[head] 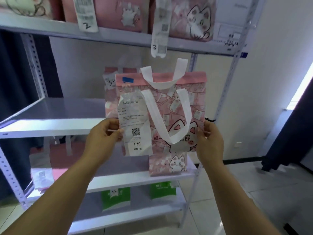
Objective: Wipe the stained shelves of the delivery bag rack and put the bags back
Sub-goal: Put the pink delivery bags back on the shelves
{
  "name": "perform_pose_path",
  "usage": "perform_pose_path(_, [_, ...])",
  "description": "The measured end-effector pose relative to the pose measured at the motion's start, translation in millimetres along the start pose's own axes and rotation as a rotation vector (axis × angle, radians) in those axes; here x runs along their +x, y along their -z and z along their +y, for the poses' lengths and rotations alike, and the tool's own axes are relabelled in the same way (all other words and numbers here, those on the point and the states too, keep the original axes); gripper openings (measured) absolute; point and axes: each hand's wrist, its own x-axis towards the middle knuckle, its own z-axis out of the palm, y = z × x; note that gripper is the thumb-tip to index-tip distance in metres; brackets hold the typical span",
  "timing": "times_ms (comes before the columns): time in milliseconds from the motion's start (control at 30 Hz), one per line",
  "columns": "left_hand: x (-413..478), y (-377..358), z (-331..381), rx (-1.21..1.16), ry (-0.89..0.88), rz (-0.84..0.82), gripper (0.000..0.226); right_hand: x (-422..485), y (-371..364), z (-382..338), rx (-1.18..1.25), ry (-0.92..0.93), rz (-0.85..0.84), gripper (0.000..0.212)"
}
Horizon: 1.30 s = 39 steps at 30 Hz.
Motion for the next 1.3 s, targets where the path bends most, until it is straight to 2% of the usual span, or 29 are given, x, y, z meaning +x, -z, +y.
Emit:
perform_pose_path(367, [84,-121,4,0.081,-0.033,-0.073,0.022,126,27,38,-0.05,-0.003,0.131,0.016])
perform_pose_path(633, [141,-184,2,0.277,-0.049,0.003,0.013,199,21,61,-0.03,0.044,0.175,0.018])
perform_pose_path(867, [187,-201,-7,0.384,-0.081,0.041,0.016,243,-8,79,-0.018,0.005,0.179,0.018])
perform_pose_path(1033, [212,-205,-17,0.498,-0.195,0.029,0.011,264,-30,85,-0.056,-0.008,0.218,0.023])
perform_pose_path(1200, [231,-197,-35,0.564,-0.265,0.053,0.029,281,-56,92,-0.043,-0.056,0.213,0.031])
perform_pose_path(1300, [239,-188,-43,0.687,-0.322,0.145,0.032,290,-71,96,-0.051,-0.032,0.201,0.026])
